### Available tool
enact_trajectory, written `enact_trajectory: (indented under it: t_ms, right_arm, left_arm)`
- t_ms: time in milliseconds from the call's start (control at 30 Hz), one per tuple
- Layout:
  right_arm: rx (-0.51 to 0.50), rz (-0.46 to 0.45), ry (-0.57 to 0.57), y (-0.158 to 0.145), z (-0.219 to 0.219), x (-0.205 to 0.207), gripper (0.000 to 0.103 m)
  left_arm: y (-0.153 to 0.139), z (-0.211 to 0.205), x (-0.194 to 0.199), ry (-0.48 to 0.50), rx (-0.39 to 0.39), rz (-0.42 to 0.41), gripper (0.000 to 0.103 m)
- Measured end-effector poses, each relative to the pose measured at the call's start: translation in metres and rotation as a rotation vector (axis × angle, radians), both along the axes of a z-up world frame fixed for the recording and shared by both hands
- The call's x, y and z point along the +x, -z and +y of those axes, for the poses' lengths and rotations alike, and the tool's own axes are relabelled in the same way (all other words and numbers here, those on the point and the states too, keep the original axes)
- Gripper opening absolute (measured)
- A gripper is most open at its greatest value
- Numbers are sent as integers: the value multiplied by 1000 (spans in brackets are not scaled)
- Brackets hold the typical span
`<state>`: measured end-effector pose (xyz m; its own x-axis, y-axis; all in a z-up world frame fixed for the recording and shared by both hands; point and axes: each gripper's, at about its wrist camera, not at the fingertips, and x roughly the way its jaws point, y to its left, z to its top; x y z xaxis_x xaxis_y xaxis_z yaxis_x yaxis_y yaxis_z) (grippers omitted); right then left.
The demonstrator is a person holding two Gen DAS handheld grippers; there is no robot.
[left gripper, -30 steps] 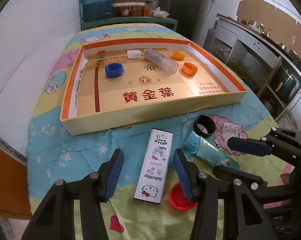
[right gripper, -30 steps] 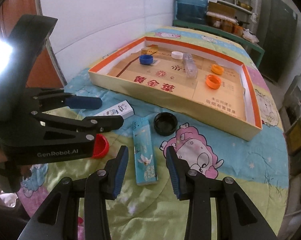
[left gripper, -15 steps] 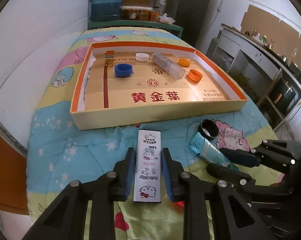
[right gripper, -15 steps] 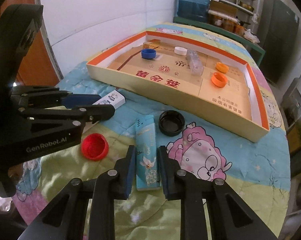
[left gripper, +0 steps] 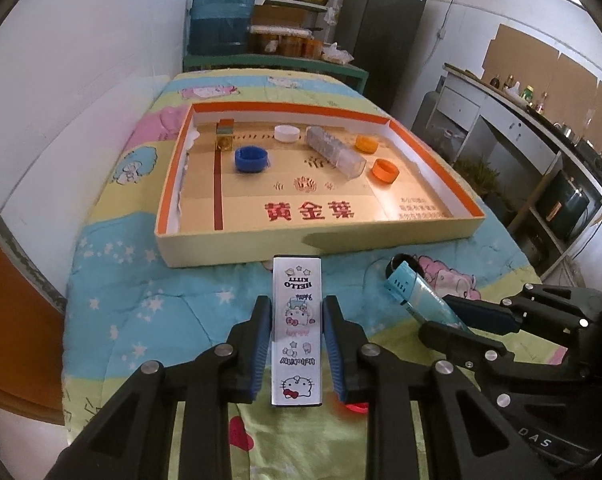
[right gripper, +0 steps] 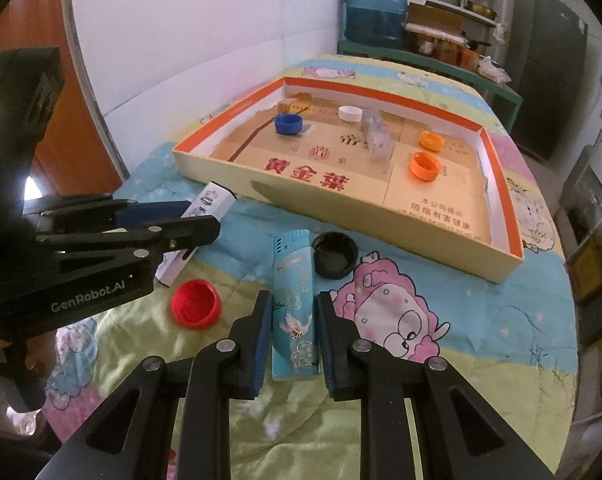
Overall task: Organize rigid objects
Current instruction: 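Carry the Hello Kitty box and blue lighter over the cardboard tray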
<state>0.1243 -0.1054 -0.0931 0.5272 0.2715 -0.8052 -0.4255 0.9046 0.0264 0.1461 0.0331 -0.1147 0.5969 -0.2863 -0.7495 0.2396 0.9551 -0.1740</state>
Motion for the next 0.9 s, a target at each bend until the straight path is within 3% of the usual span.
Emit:
enact_trajectory:
  t_ms: [900]
  right_arm:
    - [52, -40, 27, -22, -9, -5, 22]
  left_arm:
    - [-28, 6, -1, -37, -19, -74, 26]
